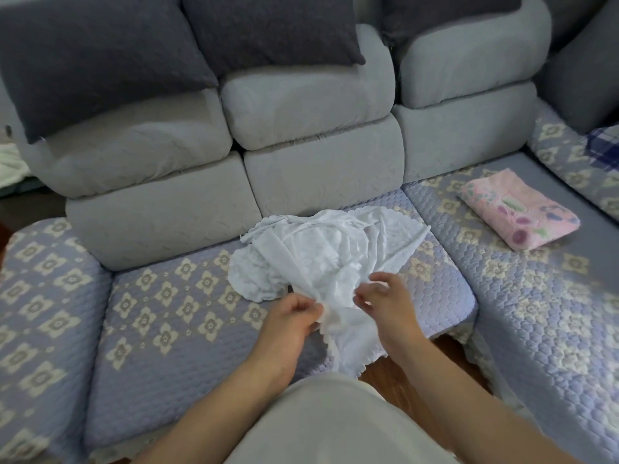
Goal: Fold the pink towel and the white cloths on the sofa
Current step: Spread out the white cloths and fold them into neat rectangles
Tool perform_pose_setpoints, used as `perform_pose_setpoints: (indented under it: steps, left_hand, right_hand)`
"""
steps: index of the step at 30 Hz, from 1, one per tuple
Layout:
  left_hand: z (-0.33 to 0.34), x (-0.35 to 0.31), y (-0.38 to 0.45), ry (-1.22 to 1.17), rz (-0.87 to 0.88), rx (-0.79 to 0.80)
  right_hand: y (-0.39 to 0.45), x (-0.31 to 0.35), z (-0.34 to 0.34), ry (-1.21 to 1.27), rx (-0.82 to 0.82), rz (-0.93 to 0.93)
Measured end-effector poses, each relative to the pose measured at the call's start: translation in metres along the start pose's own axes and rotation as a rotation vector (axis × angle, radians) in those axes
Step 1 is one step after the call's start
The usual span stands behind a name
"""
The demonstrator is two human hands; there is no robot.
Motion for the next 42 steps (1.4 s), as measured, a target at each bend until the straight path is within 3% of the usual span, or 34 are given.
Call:
perform_pose_setpoints:
  steps: [2,3,4,6,10,13,15,16,18,21,24,27,28,30,32,33,35,37,39,42]
  left_hand:
    - [-0.005,0.013,0.012,-0.132,-0.095,-0.024]
    - [-0.011,0.016,0.023,-0.217,-0.13,-0.04]
    - [-0.019,0.016,0.032,-0.298,-0.144,-0.066]
    - [-0.032,0.019,0.042,-0.404,-0.161,-0.104]
    - [-0.02,0.028,0.031,-0.534,-0.22,-0.085]
    - [0.003,0.011,0.014,-0.477,-0.216,-0.006]
    - [0.015,-0.007,0.007,-0.471,-0.19,0.016]
    - [0.018,-0.015,0.005,-0.474,-0.175,0.007]
    - [0.018,-0.027,0.004,-0.465,-0.143,-0.032]
    - [-0.014,-0.033,0.008,-0.498,-0.075,-0.19]
    - [-0.068,-0.051,0.014,-0.486,-0.004,-0.352]
    - [-0.12,-0.064,0.016,-0.238,0.019,-0.555]
    - [-0.135,-0.067,0.017,-0.089,0.07,-0.635]
    - [-0.144,-0.077,0.013,0.349,0.228,-0.752]
    - [-0.126,-0.079,0.008,0.627,0.354,-0.722]
    - [-0.112,-0.078,0.007,0.653,0.386,-0.67]
    - [-0.082,-0.069,0.017,0.647,0.332,-0.507]
    - [-0.055,-0.05,0.036,0.619,0.117,-0.247]
    - [-0.041,-0.029,0.053,0.661,-0.032,-0.093]
    - [-0.043,-0.026,0.059,0.854,0.103,-0.136]
  right_hand:
    - [0.017,-0.063,-0.04,-0.419,-0.078,0.216]
    - [0.029,-0.095,-0.066,-0.498,-0.126,0.306]
    - [0.038,-0.123,-0.084,-0.54,-0.069,0.334]
    - [0.048,-0.175,-0.111,-0.454,0.004,0.395]
    - [0.005,-0.194,-0.121,-0.281,-0.187,0.585]
    - [-0.03,-0.208,-0.071,0.296,-0.069,0.941]
    - [-0.047,-0.196,-0.017,0.707,0.087,1.024]
    - [-0.048,-0.185,0.007,0.868,0.166,1.012]
    - [-0.04,-0.163,0.036,1.024,0.105,0.925]
    - [-0.006,-0.16,0.016,0.722,-0.013,0.699]
    - [0.041,-0.158,-0.024,0.468,-0.055,0.631]
    - [0.071,-0.133,-0.046,0.678,-0.211,0.642]
    - [0.073,-0.113,-0.045,0.86,-0.253,0.686]
    - [0.082,-0.083,-0.023,0.746,-0.223,0.504]
    - [0.068,-0.03,0.005,0.35,-0.136,0.136]
    - [0.049,-0.005,0.027,0.096,-0.01,-0.042]
    - [0.003,0.016,0.081,-0.266,0.396,-0.235]
    - [-0.044,0.012,0.116,-0.424,0.705,-0.316]
    - [-0.065,0.0,0.12,-0.458,0.788,-0.363]
    - [-0.06,-0.016,0.095,-0.343,0.833,-0.098]
Point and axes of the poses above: each hand's wrist, its own y-axis towards the middle knuckle, its own z-axis out of the palm, x = y × z, the point moved 6 cm from there along y, towards the middle knuckle, and after that the axes turned 4 degrees about -z, right-handed, at the moved point
